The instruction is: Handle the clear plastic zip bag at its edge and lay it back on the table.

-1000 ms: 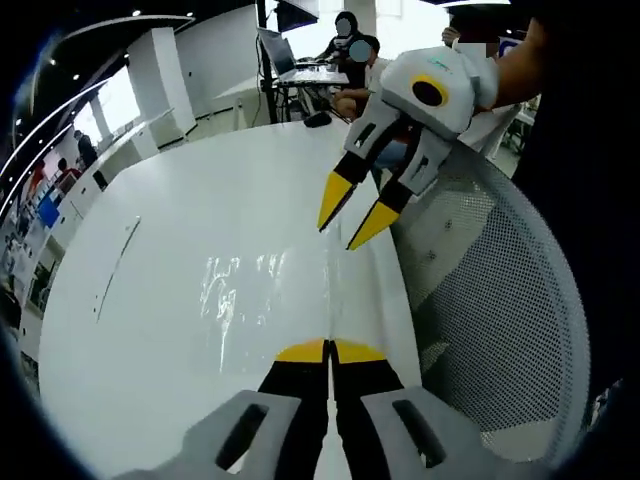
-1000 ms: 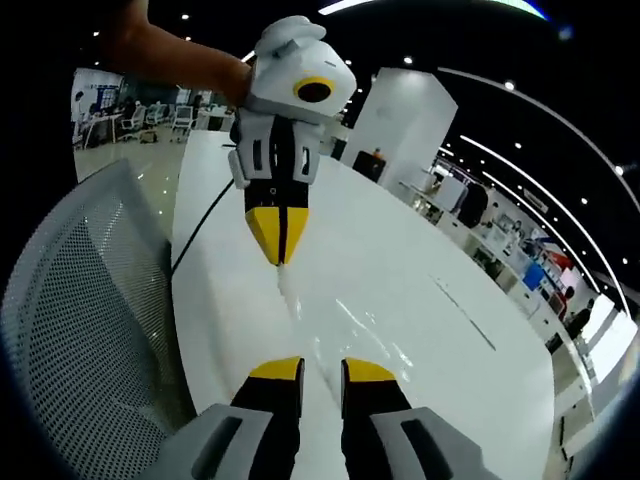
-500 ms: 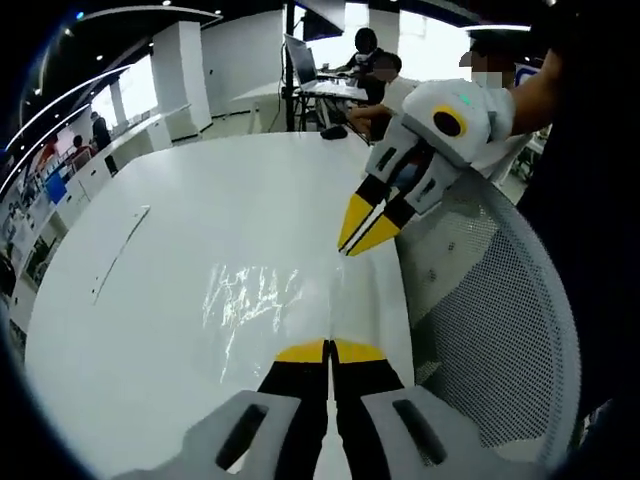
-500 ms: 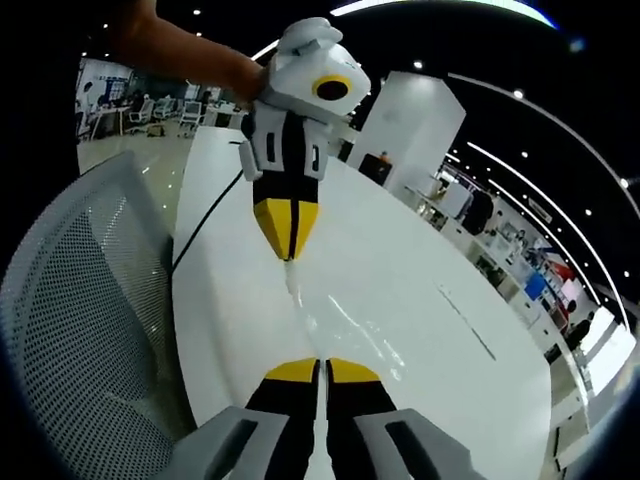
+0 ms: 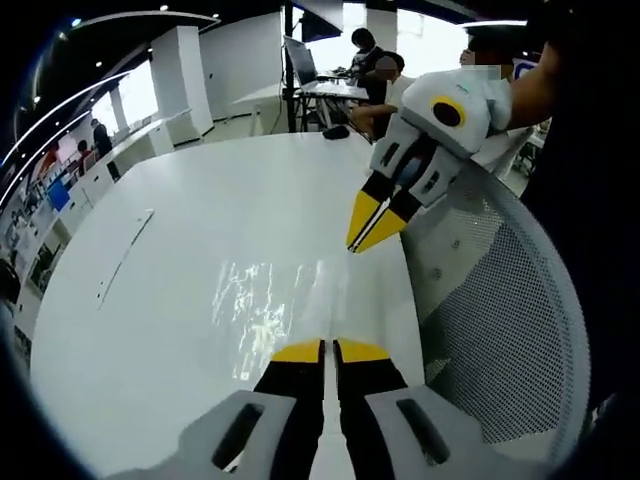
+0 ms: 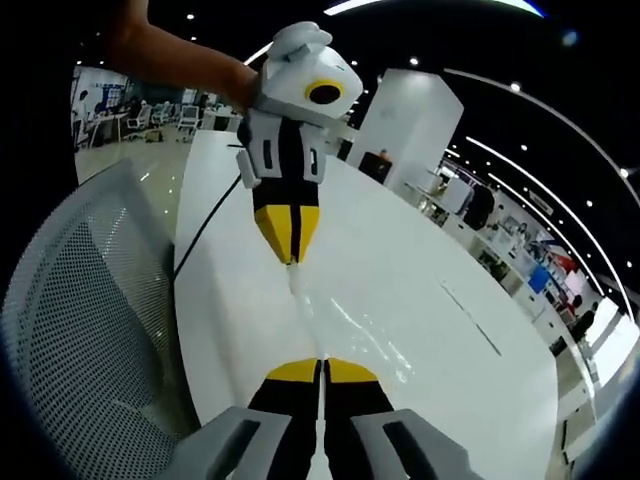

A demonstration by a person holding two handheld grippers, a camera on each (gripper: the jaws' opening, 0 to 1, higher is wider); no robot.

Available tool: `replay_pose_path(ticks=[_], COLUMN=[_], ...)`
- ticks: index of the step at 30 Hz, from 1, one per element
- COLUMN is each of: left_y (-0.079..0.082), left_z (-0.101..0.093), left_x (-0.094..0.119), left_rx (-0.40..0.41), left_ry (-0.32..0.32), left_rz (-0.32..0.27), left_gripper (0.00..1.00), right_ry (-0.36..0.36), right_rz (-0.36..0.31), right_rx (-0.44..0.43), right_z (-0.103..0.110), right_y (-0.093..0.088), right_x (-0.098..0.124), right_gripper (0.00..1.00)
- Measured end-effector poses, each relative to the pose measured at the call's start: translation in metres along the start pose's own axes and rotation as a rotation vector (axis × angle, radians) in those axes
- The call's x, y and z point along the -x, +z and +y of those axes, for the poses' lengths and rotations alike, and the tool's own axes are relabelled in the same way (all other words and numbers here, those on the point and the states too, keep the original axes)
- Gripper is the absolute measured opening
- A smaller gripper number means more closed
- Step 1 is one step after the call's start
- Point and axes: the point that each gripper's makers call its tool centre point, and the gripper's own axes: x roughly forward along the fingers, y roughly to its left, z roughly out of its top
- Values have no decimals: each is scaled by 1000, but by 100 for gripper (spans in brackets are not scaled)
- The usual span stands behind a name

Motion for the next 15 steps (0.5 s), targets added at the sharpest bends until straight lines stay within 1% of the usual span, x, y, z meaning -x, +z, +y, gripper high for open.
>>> replay_pose_path(ticks=[2,4,6,7,9,10,13,15], left_y=[0,2,1,1,2,2,2,1], left_z=[0,2,3,3,2,4,6,9], left_x=[1,2,2,3,3,3,2,1], left_rx=[-25,-53,-58,-61,-80,-111,-150,-235], left_ry=[2,11,17,16,19,33,53,66], left_rz=[-10,-32,-38,-39,-41,-39,-33,-13], left_gripper=[3,10,17,18,16,15,16,14], right_ry=[0,-2,-2,-2,-2,0,3,10], right_rz=[3,4,5,6,3,4,5,6], right_rx=[-8,-13,-17,-14,-8,-9,-3,1], right_z=[0,-1,-2,-2,-2,-2,-1,0], right_y=[0,-1,0,0,1,1,1,1], right_x=[0,0,-1,-1,-1,-1,-1,-2], right_gripper=[0,0,0,0,0,0,0,0])
